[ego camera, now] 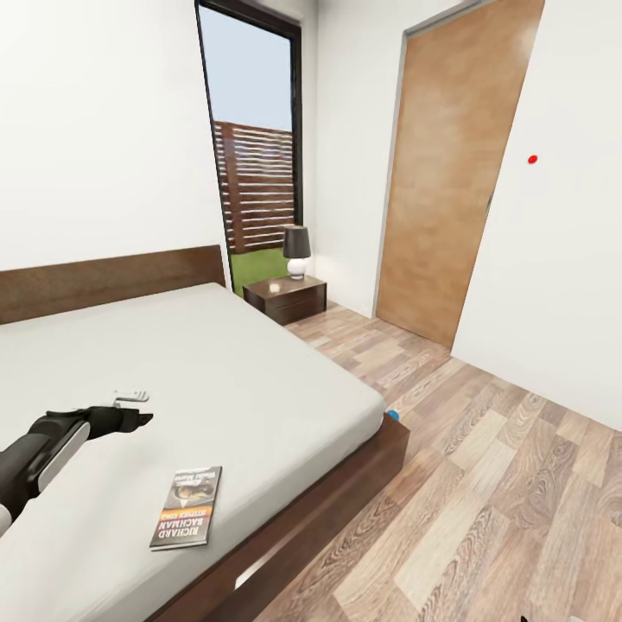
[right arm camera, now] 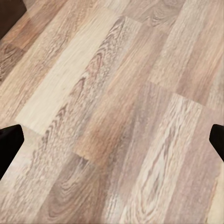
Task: In the bedroom, move the book from the bed onto either nightstand, and place the two sandals side by side next to the bed.
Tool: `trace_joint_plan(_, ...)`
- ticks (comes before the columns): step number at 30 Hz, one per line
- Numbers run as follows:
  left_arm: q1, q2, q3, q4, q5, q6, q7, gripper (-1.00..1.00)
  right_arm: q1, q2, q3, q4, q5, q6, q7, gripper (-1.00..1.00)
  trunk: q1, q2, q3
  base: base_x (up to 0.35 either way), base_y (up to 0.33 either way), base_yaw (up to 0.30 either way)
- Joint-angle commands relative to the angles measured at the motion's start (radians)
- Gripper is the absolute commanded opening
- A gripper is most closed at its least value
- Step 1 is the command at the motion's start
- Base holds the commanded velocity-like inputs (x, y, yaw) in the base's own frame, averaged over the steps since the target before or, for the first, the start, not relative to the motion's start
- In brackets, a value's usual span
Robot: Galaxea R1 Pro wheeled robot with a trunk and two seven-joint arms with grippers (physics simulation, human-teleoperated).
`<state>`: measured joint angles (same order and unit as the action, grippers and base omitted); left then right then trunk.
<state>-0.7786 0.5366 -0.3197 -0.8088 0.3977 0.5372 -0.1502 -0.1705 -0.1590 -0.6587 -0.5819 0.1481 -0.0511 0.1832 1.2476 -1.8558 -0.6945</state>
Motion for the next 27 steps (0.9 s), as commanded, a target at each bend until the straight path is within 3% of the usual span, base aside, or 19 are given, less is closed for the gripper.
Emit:
trace_joint_plan(1, -0.001, 0.001, -0.002, -0.002, 0.003, 0.005, 0.0, 1.0, -0.001, 0.001, -0.008, 0.001, 0.011, -0.004, 0.009, 1.0, -0.004, 0.007, 0.002, 0.0, 0.0, 0.0)
trace_joint_plan(27, -0.001, -0.002, -0.001, -0.003, 0.002, 0.008, 0.002, 1.0, -0.001, 0.001, -0.003, 0.001, 0.01, -0.004, 0.009, 1.0, -0.104, 0.189, 0.084, 0.0, 0.0, 0.0)
